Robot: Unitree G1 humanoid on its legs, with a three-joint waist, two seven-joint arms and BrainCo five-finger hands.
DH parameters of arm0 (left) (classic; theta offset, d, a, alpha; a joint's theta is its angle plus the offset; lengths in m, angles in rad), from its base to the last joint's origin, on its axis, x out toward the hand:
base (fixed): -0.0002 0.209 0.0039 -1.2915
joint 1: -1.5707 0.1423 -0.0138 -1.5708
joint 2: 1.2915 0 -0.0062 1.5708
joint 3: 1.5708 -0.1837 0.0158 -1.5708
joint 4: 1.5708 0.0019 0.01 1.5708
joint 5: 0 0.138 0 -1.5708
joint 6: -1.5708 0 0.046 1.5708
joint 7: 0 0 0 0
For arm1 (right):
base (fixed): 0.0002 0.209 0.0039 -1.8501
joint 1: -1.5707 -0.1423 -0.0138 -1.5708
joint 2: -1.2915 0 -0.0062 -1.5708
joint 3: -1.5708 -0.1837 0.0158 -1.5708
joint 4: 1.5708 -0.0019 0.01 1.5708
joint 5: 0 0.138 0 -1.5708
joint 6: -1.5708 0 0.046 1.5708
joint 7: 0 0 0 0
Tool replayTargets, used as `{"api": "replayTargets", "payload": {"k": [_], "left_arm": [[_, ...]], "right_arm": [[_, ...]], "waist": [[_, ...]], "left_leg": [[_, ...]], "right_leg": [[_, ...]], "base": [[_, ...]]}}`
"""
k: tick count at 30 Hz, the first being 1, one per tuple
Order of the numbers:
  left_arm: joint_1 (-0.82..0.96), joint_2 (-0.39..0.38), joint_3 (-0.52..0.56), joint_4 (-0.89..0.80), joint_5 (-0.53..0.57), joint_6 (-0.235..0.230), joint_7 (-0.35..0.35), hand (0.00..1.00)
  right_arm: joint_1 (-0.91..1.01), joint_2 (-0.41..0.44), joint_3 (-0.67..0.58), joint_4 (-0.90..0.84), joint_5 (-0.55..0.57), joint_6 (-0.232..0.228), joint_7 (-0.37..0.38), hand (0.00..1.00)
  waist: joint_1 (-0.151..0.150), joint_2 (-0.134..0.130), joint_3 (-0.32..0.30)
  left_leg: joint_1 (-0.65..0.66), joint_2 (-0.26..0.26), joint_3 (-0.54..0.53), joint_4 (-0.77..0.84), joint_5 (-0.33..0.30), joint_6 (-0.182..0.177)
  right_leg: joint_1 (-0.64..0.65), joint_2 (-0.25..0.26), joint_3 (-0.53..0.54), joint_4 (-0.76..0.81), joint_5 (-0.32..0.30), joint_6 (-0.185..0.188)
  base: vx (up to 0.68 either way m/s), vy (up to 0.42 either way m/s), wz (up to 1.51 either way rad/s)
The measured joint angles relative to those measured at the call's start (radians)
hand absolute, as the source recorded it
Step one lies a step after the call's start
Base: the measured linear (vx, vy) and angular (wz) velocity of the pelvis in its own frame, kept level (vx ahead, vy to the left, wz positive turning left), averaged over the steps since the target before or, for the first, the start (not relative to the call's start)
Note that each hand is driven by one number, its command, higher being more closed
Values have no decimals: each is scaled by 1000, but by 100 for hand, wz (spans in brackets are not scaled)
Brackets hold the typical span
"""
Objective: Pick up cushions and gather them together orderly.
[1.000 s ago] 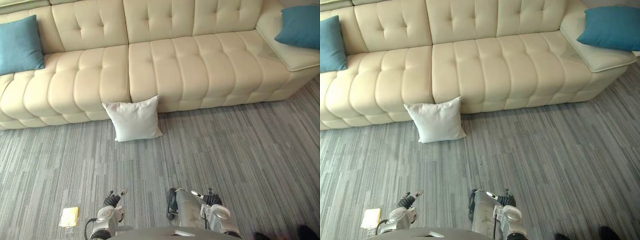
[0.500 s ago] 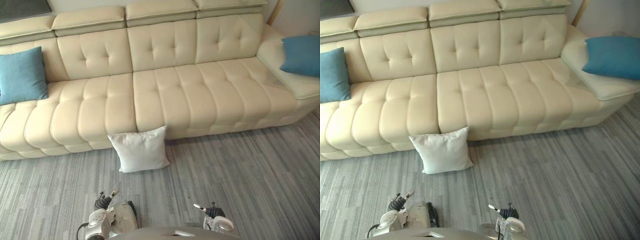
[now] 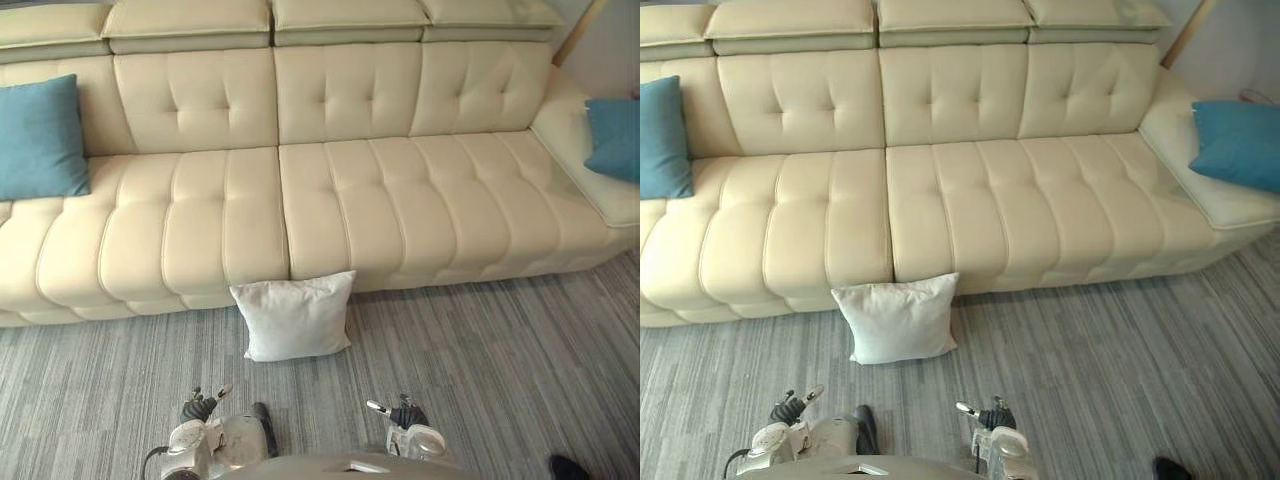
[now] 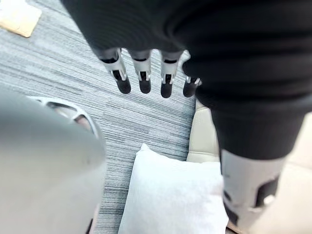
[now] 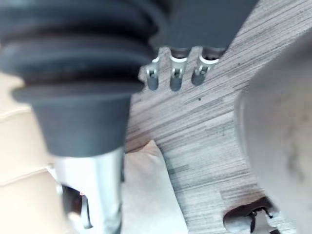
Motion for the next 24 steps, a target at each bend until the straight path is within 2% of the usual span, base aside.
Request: {"api": "replayTargets", "payload": {"k": [1,2,3,4,5,6,7,8,9,11,15,20,24], "left_arm": [[0,1,0,-1,0,0,0,0],[0,4,1,1,0,0,0,0],[1,4,1,5,0,0,0,0],[0,4,2,9,0,0,0,0],[0,4,6,12,0,0,0,0],[10,10,8,18,1,0,-1,0],[13,16,10,18,2,0,-2,0],[0,1,19,39,3,1,-1,0],[4,-17,21,49,4,0,-1,0],[7,-31,23,52,7,0,-1,0],[6,-37,25,54,33,0,-2,0],[7,-21,24,59,42,0,-2,0],[11,-17,13,62,43,0,-2,0]], "right_arm": [[0,0,6,0,-1,0,0,0],[0,2,13,-1,-4,-2,2,0],[-3,1,16,-3,-9,-6,1,0],[-5,0,17,-2,-11,-6,1,0],[-8,-2,19,1,-19,-5,1,0],[-4,1,22,4,-21,-3,1,0],[3,7,24,9,-21,-2,1,0],[2,-8,19,16,-27,-3,1,0],[7,-26,19,18,-30,-4,1,0],[4,-41,19,28,-30,-1,0,0],[17,-48,8,43,-31,3,-1,0],[18,-36,3,56,-35,2,-1,0],[11,-35,-5,81,-38,1,-1,0]], "waist": [[1,-4,-1],[-3,-6,-1],[-8,-3,-3],[-9,-2,-3],[-10,-2,-3],[-11,-14,-8],[-10,-31,-16],[-11,-10,-22],[-12,20,-33],[-9,44,-39],[-13,41,-38],[-11,24,-42],[-8,20,-45]], "left_leg": [[11,2,0,-2,-5,0],[27,8,0,-12,-8,0],[36,20,-1,-22,-8,0],[40,27,-2,-27,-8,-3],[53,40,-2,-31,-2,-9],[63,38,-2,-28,3,-36],[66,21,-7,-28,0,-44],[76,30,-32,-28,2,-55],[85,43,-59,-57,10,-65],[106,55,-58,-97,16,-84],[155,53,-76,-172,37,-95],[157,18,-81,-208,58,-82],[171,-3,-87,-230,71,-65]], "right_leg": [[-9,1,-8,17,-23,-4],[-41,11,-30,35,-114,-16],[-74,32,-69,9,-177,-19],[-87,45,-90,-21,-199,-24],[-97,74,-116,-120,-214,-31],[-86,99,-115,-288,-167,-54],[-75,99,-112,-377,-83,-72],[-56,114,-122,-391,-83,-82],[-40,137,-123,-419,-73,-86],[-24,158,-125,-452,-74,-86],[34,171,-147,-509,-74,-86],[41,154,-144,-554,-60,-66],[75,144,-143,-613,-31,-52]], "base": [[128,-14,-11],[124,-62,-11],[120,-87,-9],[135,-126,-1],[166,-164,6],[239,-209,12],[278,-201,14],[246,-147,10],[273,-125,-3],[198,-85,-10],[86,-41,8],[23,40,9],[-18,71,4]]}}
